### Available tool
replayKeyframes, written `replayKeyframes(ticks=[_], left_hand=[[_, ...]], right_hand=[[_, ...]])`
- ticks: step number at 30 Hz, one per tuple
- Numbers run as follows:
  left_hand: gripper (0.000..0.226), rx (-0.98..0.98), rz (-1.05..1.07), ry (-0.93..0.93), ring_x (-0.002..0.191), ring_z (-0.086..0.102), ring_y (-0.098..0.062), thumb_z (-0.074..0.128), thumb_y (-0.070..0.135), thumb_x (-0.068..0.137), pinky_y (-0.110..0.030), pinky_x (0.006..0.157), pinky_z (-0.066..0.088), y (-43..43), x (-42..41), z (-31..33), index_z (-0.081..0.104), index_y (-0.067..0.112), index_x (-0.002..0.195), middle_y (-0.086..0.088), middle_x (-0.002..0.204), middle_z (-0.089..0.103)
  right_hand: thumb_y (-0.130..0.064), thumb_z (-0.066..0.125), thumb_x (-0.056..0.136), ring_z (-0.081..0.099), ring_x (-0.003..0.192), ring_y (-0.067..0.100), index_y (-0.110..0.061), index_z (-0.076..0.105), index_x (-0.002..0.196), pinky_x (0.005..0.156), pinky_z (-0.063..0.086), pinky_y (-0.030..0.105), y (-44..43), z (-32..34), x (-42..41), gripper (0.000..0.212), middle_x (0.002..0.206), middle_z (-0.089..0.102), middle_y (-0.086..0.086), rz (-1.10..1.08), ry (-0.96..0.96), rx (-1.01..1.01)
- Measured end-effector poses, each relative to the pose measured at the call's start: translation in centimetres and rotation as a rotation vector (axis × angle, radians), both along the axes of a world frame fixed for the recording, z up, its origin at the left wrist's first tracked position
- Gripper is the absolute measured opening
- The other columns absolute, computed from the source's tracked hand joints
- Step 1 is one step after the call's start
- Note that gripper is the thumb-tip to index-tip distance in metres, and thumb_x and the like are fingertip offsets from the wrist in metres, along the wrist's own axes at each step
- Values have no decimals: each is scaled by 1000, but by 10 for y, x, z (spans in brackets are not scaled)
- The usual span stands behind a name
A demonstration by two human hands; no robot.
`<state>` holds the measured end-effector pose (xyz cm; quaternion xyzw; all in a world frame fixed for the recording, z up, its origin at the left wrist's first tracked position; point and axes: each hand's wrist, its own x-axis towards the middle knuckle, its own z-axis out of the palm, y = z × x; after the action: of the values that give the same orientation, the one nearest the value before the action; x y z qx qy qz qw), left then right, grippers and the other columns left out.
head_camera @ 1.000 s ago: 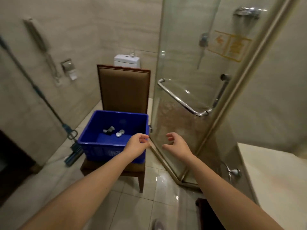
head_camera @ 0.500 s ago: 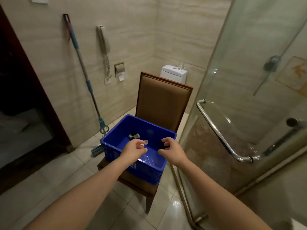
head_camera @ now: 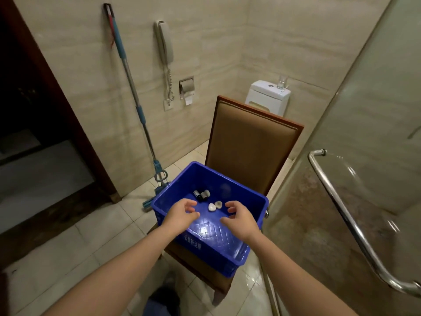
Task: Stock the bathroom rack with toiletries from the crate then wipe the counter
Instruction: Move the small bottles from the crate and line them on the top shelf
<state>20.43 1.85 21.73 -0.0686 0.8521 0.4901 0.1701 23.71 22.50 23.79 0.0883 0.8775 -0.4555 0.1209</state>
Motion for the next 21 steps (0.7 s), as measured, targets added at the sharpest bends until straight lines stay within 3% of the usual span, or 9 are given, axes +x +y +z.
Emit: replayKeyframes(ticks=[3,7,12,17,21], left_hand=[[32,-35,-46,-30,97,58,-8,72,26,84,-30,86,48,-3,-43,-14,55,32,111,16,99,59],[35,-67,-134,-70,100,58,-13,72,25,85,-32,84,50,-10,-105,-36,55,29,116,12,102,57],[48,-125,-305,-130,111,56,-21,69,19,87,-33,89,48,-21,-175,-64,52,18,131,-1,122,54],[54,-204,-409,-181,106,58,-21,68,21,88,-27,76,46,-26,-220,-98,46,18,137,-4,136,46],[58,-232,-431,-262,109,57,-23,70,21,87,-37,92,51,-24,-239,-126,44,17,139,-6,140,41]], right_hand=[[-17,70,83,58,91,11,-21,52,130,69,44,20,-3,-14,-37,50,113,53,-5,-49,-23,-15],[-16,68,84,60,88,13,-19,52,129,69,49,24,-12,-34,-86,48,113,54,-4,-137,-74,-22],[-16,68,84,58,84,10,-19,53,127,69,50,25,-31,-64,-136,46,113,56,-4,-245,-160,-14],[-19,67,83,57,83,10,-22,52,127,66,46,25,-42,-96,-178,47,115,57,-6,-268,-251,46],[-20,66,84,58,92,18,-18,52,130,70,45,29,-40,-123,-208,48,122,58,2,-279,-311,56]])
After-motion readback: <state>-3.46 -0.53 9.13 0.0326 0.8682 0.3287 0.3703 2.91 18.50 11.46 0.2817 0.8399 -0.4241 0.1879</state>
